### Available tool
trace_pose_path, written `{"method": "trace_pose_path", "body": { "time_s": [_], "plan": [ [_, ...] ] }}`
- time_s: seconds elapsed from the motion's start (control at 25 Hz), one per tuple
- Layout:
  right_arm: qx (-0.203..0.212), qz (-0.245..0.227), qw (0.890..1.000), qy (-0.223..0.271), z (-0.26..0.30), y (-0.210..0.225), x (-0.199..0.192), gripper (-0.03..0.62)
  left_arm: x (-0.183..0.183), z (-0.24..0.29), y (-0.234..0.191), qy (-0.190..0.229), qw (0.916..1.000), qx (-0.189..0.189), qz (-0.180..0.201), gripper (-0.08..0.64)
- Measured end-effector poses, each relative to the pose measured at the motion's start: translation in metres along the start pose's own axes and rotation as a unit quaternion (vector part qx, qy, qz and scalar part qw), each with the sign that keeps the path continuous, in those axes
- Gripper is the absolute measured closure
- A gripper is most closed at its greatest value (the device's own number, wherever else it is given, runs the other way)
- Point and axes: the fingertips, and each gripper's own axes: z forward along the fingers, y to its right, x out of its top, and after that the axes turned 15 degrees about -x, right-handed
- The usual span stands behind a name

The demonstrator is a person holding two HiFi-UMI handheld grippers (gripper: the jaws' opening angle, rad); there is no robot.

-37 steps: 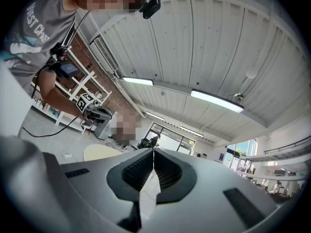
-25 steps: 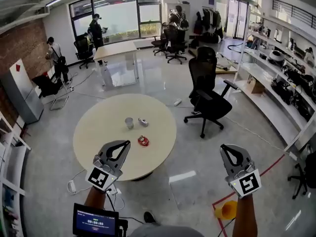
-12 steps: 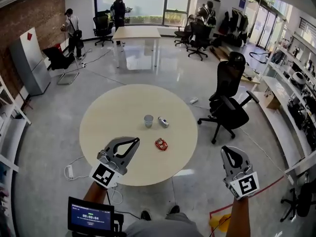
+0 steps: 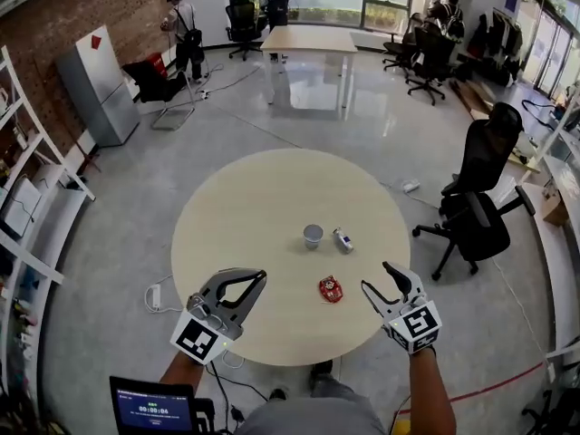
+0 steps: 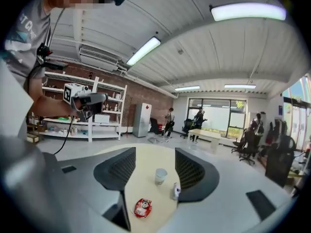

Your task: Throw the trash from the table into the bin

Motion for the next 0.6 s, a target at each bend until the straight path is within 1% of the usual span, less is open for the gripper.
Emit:
{"method": "trace_pose_path", "body": {
  "time_s": [0.04, 0.08, 0.16, 0.2, 0.24, 0.32, 0.4, 0.44, 0.52, 0.6],
  "plan": [
    [0.019, 0.001, 1.0, -0.024, 0.027, -0.005, -0.023, 0.351, -0.01, 0.008, -0.009, 0.005, 0.9999, 0.01, -0.011, 0.517],
    [0.037, 0.001, 0.998, -0.05, 0.053, -0.01, -0.049, 0.341, -0.02, 0.017, -0.018, 0.016, 0.9993, 0.022, -0.025, 0.517],
    [0.068, 0.005, 0.992, -0.108, 0.1, -0.022, -0.105, 0.333, -0.037, 0.031, -0.034, 0.05, 0.9957, 0.05, -0.06, 0.517],
    [0.082, 0.009, 0.987, -0.138, 0.119, -0.028, -0.131, 0.331, -0.046, 0.036, -0.04, 0.055, 0.9938, 0.06, -0.075, 0.517],
    [0.095, 0.015, 0.981, -0.167, 0.134, -0.035, -0.156, 0.331, -0.054, 0.04, -0.043, 0.052, 0.9924, 0.068, -0.088, 0.517],
    [0.116, 0.024, 0.967, -0.225, 0.152, -0.051, -0.203, 0.299, -0.07, 0.042, -0.044, 0.04, 0.9893, 0.081, -0.115, 0.517],
    [0.13, 0.021, 0.952, -0.278, 0.165, -0.068, -0.248, 0.27, -0.086, 0.037, -0.042, 0.023, 0.9863, 0.09, -0.136, 0.517],
    [0.133, 0.016, 0.944, -0.302, 0.17, -0.074, -0.268, 0.259, -0.094, 0.034, -0.042, 0.015, 0.9851, 0.095, -0.142, 0.517],
    [0.134, 0.0, 0.93, -0.343, 0.177, -0.08, -0.303, 0.259, -0.103, 0.03, -0.045, 0.007, 0.9827, 0.107, -0.151, 0.517],
    [0.13, -0.019, 0.92, -0.368, 0.179, -0.082, -0.329, 0.259, -0.106, 0.025, -0.047, 0.002, 0.9802, 0.119, -0.158, 0.517]
  ]
}}
